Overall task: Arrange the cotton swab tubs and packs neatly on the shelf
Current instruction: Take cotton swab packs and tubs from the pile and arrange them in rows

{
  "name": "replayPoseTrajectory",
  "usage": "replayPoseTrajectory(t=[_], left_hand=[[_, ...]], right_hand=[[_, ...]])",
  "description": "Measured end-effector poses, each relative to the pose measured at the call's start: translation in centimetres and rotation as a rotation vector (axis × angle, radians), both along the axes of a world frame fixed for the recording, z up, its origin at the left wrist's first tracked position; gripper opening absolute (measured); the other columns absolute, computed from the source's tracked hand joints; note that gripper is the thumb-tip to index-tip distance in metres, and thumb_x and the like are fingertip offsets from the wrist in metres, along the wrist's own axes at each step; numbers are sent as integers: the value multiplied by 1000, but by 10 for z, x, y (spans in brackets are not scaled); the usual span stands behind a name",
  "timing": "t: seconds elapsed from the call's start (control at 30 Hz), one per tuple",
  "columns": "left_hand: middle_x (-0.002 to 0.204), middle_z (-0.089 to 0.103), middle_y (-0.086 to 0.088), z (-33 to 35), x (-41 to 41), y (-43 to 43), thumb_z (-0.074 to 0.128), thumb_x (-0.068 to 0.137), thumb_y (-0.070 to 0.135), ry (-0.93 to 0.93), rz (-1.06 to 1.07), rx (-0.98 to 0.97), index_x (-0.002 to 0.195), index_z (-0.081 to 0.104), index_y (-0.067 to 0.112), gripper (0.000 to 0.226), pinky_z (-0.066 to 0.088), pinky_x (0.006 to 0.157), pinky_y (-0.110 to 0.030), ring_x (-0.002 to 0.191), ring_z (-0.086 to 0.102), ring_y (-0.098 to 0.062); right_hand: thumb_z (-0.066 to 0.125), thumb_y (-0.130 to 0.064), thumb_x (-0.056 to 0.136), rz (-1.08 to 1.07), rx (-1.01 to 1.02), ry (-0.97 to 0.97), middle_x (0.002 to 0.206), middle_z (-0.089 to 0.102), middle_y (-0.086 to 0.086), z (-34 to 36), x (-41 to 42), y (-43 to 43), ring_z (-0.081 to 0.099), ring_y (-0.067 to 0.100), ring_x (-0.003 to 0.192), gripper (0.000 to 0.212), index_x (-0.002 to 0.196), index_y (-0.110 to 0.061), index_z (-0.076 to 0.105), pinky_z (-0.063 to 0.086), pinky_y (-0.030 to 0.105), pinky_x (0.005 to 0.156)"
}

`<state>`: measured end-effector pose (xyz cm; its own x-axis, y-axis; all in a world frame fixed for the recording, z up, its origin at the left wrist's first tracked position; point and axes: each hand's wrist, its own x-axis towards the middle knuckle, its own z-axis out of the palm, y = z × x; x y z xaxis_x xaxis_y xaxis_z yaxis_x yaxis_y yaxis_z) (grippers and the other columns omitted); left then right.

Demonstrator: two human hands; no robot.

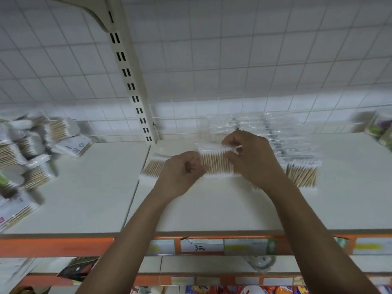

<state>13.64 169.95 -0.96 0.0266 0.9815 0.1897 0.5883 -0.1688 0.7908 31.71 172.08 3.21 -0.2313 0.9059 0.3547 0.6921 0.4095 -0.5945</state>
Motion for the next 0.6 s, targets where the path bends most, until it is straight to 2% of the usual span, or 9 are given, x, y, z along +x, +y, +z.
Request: replayPoseTrajectory(t=[0.1,0.17,0.27,0.4,0.6], left_hand=[[60,56,19,-5,9,2,75,78,27,18,8,-23,74,56,30,20,39,61,-8,58,53,5],[70,63,13,-8,16,4,77,76,26,7,28,-27,83,60,26,18,41,64,-6,62,56,7],[77,67,5,-12,25,4,79,75,22,21,36,-19,86,62,18,20,42,63,-4,64,58,8],[76,66,8,-18,32,6,79,74,23,89,33,-15,82,60,21,21,42,64,-4,64,58,9],[76,65,11,-19,37,9,79,74,27,146,46,-33,82,59,22,22,48,74,-15,72,61,0]], right_hand=[[66,-8,80,-29,67,-144,95,60,-2,-2,14,3,52,18,96,18,97,-13,68,28,15,75],[66,-9,80,-40,75,-200,99,64,4,-5,20,4,52,22,99,17,96,-13,70,26,15,75],[64,-12,83,-47,62,-273,102,64,4,-9,27,6,50,22,99,16,97,-15,72,24,15,74],[62,-11,84,-41,50,-318,101,65,3,-13,32,10,50,23,99,19,98,-17,73,26,16,76],[59,-10,83,-48,52,-332,97,64,2,-14,35,11,49,21,96,19,98,-16,69,24,16,71]])
